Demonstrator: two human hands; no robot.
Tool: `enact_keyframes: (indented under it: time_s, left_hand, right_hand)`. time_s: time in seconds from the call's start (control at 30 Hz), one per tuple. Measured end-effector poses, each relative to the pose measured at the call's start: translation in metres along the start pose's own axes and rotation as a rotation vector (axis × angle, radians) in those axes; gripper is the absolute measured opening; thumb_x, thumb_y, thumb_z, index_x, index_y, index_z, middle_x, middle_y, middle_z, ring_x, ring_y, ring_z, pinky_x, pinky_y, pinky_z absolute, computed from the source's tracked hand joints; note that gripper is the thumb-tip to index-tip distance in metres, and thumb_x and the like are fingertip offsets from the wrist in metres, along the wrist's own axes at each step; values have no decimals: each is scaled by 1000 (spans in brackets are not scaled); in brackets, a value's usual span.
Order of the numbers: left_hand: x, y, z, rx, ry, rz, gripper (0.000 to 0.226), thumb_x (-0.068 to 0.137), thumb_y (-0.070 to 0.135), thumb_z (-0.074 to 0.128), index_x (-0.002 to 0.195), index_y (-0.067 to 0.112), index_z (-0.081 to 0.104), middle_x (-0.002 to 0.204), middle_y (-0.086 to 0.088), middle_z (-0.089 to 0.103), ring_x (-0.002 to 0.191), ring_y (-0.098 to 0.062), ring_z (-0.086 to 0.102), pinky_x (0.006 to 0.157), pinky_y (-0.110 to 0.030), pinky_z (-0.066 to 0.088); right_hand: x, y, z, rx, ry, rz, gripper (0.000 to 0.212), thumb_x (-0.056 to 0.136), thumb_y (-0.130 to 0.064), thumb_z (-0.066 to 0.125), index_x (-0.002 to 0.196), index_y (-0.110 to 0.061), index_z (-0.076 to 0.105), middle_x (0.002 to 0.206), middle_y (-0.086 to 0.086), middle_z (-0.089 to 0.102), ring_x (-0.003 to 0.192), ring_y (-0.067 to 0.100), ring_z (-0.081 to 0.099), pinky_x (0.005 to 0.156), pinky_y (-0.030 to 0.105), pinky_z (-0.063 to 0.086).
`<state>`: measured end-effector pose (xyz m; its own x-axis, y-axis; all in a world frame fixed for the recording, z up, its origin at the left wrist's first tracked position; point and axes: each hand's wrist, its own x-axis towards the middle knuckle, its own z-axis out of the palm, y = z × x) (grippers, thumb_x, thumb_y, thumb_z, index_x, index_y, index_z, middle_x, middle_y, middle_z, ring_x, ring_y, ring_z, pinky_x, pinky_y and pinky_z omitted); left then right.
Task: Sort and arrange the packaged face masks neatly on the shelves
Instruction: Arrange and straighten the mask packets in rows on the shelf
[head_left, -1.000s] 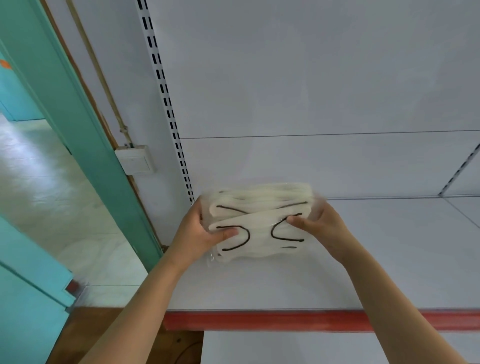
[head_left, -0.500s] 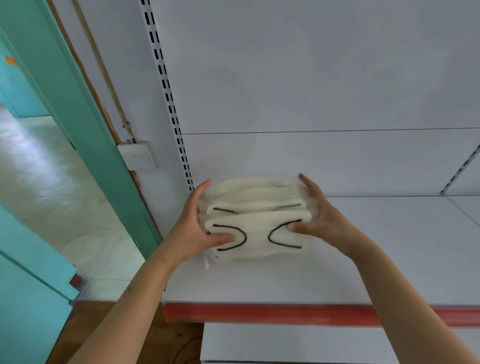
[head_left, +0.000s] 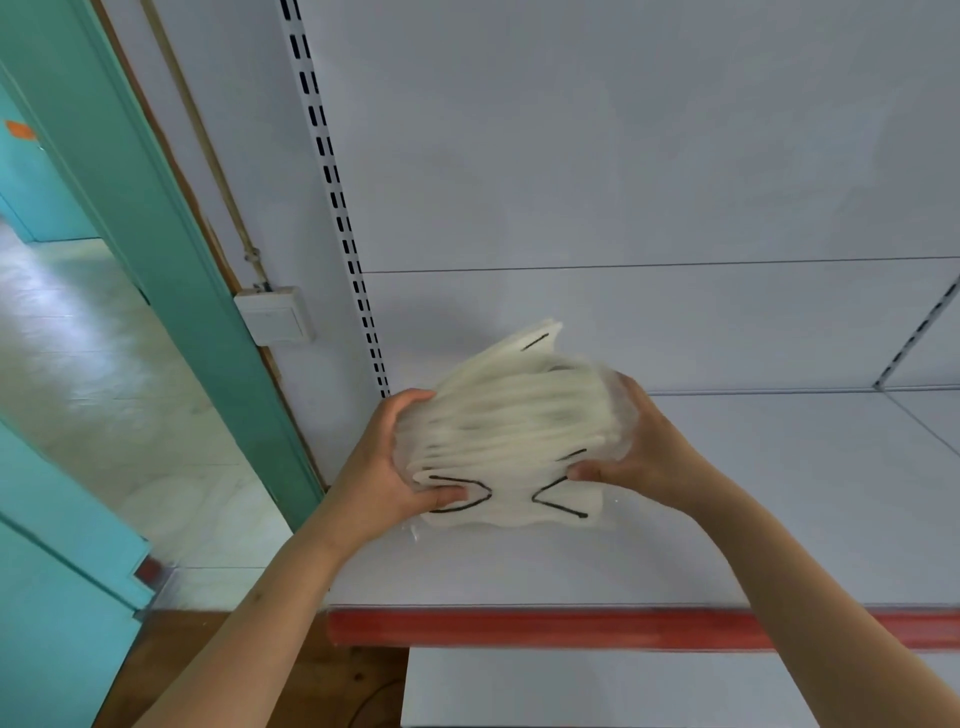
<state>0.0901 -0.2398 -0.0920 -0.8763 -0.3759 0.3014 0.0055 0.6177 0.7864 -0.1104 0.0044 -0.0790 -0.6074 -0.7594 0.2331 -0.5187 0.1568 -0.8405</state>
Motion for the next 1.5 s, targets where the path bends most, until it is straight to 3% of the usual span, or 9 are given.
enact_keyframes:
  time_s: [0.1,0.27,0.4,0.47,0.7,0.9,1.0,1.3,1.5]
  left_hand:
    - [-8,-3,1,17,-104,-50,101,57,43,97,133,60,32,128,34,49,116,10,53,99,-13,45]
    - [-7,-8,9,-33,-144,-74,116,66,26,96,152,48,22,126,22,50,108,6,62,93,-5,43]
    - [0,-18,12,-135,-148,-161,85,61,30,96,134,31,52,116,10,68,104,-6,69,93,-22,52]
    - [3,-24,12,-161,-163,-198,75,62,28,95,126,25,56,112,5,72,106,-15,70,93,-29,55]
    - [13,-29,5,-368,-226,-279,79,65,7,88,134,10,51,124,-12,69,118,-25,65,101,-38,54]
    - [18,-26,-10,-493,-281,-306,88,59,19,98,136,15,54,129,-8,70,122,-20,65,98,-29,53]
    - [16,-25,-7,-411,-260,-300,77,70,1,86,137,18,52,129,0,71,122,-13,65,96,-22,52]
    - [19,-16,-2,-206,-71,-239,87,63,13,93,136,29,48,114,28,70,109,8,64,90,-9,49]
    - [8,-21,2,-106,-201,-229,100,61,33,98,142,36,39,128,26,61,121,4,59,101,-18,49]
  right_hand:
    - [-6,10,-2,-75,-119,75,133,55,-48,92,156,-43,6,155,-27,21,142,-9,20,112,17,21]
    - [0,19,-3,-68,-217,161,147,53,-50,92,154,-45,-15,160,-26,18,145,-2,23,118,25,22]
    - [17,24,-1,-16,-325,159,149,56,-45,95,156,-33,-15,153,-36,27,143,-4,30,123,39,22]
    - [26,30,1,4,-361,123,143,59,-38,95,157,-31,-10,155,-13,39,144,8,37,121,46,27]
    - [38,22,5,103,-382,86,126,53,-37,93,146,-40,8,143,-7,46,132,-7,46,105,15,40]
    - [38,15,-3,180,-285,98,129,48,-54,94,151,-25,23,142,-4,55,132,10,52,107,31,46]
    - [29,20,-5,159,-257,108,115,47,-54,95,141,-24,37,134,-7,60,127,12,57,105,37,49]
    - [27,13,-11,41,-219,33,100,66,-39,91,146,-38,33,135,-27,55,130,-3,50,107,24,41]
    - [22,27,-11,-30,-327,82,128,57,-47,94,152,-48,9,147,-37,29,134,-23,25,112,11,26]
